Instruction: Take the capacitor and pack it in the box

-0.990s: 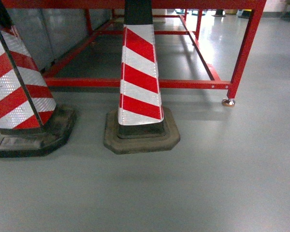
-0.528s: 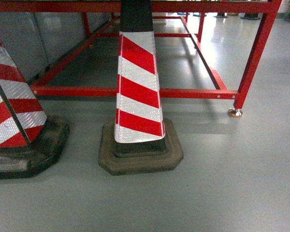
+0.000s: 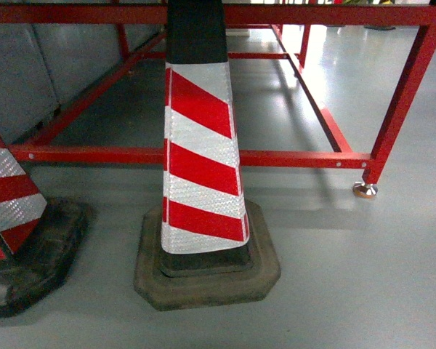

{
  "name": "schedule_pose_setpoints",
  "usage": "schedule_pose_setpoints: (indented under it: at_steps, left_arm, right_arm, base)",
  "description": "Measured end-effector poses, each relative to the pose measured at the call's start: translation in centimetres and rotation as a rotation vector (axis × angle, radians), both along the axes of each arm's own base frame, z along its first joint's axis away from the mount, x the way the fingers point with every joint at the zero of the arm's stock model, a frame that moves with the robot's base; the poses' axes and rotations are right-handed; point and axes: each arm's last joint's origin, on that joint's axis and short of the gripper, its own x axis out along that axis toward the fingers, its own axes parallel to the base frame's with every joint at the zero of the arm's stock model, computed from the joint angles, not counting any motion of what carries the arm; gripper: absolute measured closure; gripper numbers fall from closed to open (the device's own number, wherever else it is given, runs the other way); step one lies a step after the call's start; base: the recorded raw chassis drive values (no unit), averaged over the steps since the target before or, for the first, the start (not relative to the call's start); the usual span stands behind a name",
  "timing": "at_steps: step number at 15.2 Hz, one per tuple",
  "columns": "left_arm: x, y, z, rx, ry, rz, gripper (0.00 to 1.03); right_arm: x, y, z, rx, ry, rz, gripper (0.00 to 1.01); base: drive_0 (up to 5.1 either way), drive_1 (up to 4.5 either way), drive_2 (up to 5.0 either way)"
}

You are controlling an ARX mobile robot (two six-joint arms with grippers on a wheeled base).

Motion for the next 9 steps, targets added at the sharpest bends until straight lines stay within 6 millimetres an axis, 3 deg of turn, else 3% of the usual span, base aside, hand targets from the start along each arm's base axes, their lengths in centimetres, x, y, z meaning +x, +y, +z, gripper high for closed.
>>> schedule_pose_setpoints:
  at_steps: [9]
  left_arm:
    - [0.00,0.00,0.01,0.000,-0.001,-0.001,0.60]
  right_arm:
    - [0.00,0.00,0.01,0.000,-0.001,0.000,0.03]
  base:
    - [0.1,3.30,-3.1]
